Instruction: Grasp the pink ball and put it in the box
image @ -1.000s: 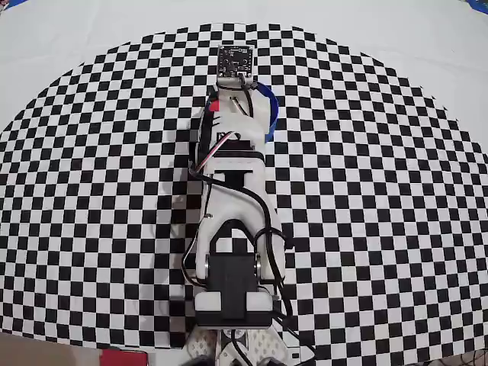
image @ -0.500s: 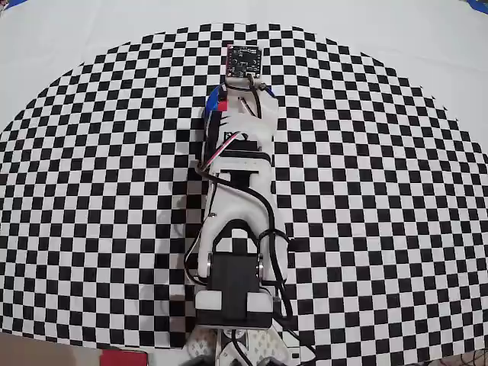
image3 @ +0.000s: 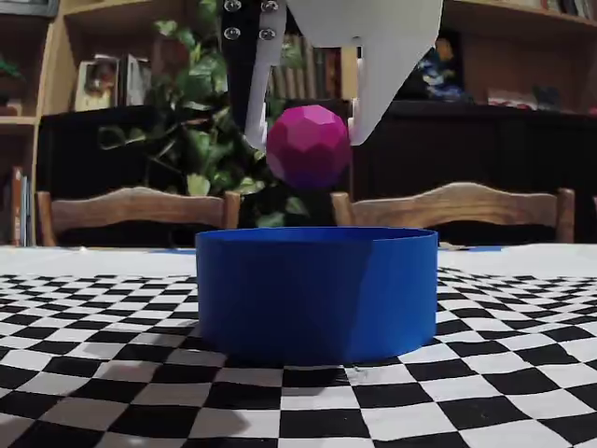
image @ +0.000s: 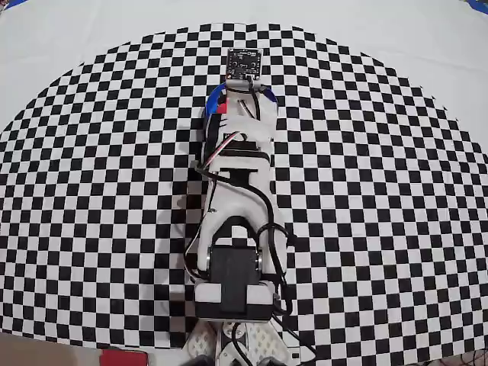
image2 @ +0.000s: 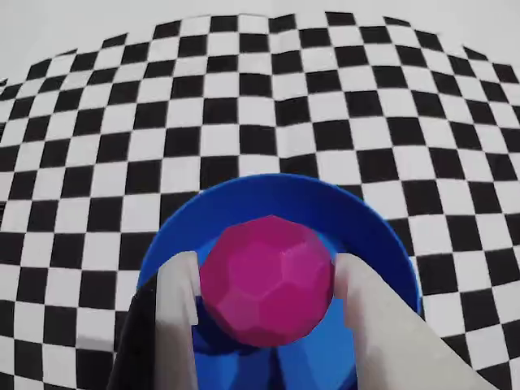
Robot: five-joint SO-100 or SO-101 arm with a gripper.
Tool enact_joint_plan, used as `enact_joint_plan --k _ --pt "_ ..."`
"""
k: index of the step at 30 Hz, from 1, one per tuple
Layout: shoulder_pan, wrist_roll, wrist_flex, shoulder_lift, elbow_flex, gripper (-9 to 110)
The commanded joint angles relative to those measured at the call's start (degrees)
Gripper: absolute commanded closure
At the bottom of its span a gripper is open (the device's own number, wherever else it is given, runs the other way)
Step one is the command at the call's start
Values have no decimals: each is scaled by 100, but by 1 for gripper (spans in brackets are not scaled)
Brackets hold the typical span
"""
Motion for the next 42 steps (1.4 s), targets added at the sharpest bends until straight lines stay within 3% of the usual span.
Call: enact_joint_plan --k 1,42 --pt "62 -35 -97 -18 -79 101" --pt "26 -35 -290 -527 -316 101"
